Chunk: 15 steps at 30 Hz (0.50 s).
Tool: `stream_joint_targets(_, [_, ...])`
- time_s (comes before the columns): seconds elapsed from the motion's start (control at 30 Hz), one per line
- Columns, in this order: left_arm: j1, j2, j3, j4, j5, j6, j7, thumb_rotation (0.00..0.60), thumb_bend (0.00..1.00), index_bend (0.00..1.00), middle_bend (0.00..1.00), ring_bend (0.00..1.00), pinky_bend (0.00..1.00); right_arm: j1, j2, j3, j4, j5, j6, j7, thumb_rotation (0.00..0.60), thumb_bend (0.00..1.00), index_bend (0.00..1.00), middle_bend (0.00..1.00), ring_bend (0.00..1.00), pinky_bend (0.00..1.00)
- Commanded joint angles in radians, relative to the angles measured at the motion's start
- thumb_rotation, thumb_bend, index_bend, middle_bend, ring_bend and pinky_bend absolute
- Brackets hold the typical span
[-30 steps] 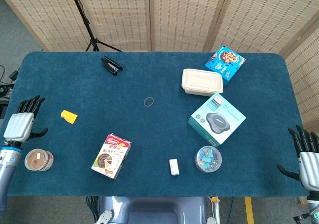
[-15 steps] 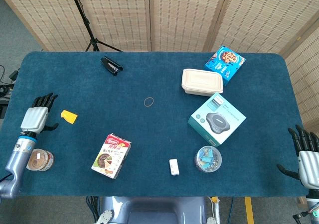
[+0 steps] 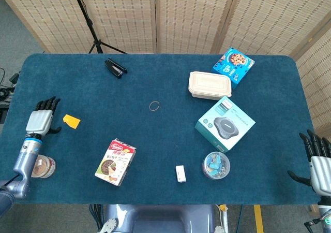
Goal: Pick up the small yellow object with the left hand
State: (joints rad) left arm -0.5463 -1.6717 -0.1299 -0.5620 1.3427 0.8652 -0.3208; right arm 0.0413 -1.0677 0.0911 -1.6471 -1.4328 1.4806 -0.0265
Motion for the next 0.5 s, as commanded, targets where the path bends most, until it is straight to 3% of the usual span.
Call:
stream_joint_targets(0.03, [-0.018,-0.046,-0.003,0.076,-0.003,-0.02,-0.021,0.6,0.23,0.03,0.0,0.0,0.0,0.004,-0.001,0.001,0.004,0.006,-0.009,0.002,0.6,0.0,0.0,0.0,0.0,0.0])
stream_joint_targets(0.5, [-0.071,-0.121,-0.003,0.205,0.009,-0.069,-0.049,0.6,0.23,0.04,0.0,0.0,0.0,0.01,-0.003,-0.001,0.004,0.008,-0.02,0.002,0.6,0.0,0.0,0.0,0.0,0.0])
